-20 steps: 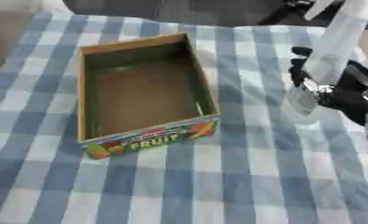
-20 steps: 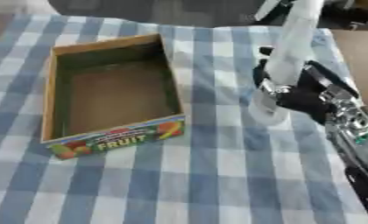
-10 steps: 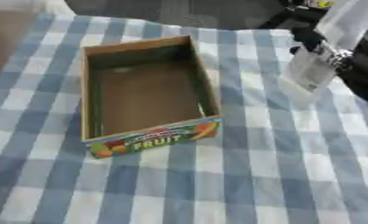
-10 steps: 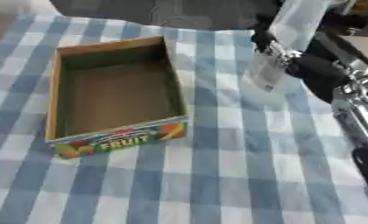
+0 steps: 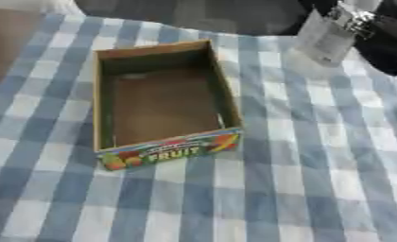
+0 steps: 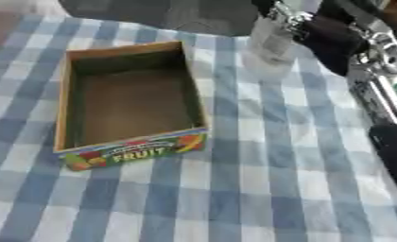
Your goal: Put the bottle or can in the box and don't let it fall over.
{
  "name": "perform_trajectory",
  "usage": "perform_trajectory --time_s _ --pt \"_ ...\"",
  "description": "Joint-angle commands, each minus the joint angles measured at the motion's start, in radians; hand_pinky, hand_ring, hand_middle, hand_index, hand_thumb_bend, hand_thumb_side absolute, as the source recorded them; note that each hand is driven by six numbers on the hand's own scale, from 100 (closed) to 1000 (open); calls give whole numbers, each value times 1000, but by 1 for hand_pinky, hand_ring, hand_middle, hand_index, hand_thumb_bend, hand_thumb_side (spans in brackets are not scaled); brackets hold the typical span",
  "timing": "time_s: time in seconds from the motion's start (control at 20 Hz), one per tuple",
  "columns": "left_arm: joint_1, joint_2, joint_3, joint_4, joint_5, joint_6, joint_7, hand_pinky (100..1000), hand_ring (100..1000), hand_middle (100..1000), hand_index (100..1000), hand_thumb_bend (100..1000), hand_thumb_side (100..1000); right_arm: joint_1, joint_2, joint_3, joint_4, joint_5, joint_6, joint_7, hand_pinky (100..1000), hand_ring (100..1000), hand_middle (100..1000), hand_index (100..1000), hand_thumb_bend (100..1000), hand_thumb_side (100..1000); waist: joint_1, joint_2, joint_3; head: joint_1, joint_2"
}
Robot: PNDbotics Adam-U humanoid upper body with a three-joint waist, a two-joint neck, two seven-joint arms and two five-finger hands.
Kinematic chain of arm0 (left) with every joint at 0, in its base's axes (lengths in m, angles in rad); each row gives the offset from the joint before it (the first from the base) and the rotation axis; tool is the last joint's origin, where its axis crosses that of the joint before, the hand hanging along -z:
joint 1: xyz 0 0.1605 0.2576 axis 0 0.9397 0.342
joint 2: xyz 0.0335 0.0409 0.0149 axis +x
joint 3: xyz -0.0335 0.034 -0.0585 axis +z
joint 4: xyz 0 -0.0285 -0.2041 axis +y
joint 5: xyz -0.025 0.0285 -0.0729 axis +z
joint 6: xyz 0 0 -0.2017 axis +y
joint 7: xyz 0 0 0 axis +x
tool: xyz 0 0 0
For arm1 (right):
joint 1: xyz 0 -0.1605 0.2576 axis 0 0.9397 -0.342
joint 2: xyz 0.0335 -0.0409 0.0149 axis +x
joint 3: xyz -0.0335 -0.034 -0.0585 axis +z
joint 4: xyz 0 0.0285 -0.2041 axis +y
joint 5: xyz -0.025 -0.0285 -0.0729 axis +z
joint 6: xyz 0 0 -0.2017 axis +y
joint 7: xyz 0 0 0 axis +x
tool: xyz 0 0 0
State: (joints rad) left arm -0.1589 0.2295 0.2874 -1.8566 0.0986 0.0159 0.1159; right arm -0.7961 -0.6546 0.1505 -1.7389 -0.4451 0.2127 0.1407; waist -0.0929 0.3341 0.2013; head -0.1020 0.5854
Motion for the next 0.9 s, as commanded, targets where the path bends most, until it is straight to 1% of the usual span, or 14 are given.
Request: perform_trajectory --time_s 0.05,0.3,0.5,0.75,0.9 --pt "-15 30 -2 -25 0 -2 -6 978 472 555 753 702 433 -55 -2 6 40 -2 1 -5 877 1000 976 138 100 387 0 -21 16 -30 -24" --pt "-30 36 -6 -28 2 -4 -7 978 471 555 753 704 434 -127 37 31 130 29 -31 -23 873 1000 972 144 100 402 -10 -12 73 -77 -34" --pt "-44 36 -8 -30 4 -6 -7 977 472 556 753 706 434 -172 73 44 201 61 -66 -67 866 1000 964 157 100 416 -16 -7 120 -108 -43" --pt "-57 37 -7 -30 8 -8 -2 976 472 556 752 708 434 -208 113 69 266 107 -121 -138 866 1000 958 158 100 421 -22 0 168 -142 -53" --pt "-65 37 -4 -31 7 -9 4 976 472 556 753 709 434 -218 131 86 292 133 -135 -153 866 1000 958 157 100 419 -26 6 188 -154 -58"
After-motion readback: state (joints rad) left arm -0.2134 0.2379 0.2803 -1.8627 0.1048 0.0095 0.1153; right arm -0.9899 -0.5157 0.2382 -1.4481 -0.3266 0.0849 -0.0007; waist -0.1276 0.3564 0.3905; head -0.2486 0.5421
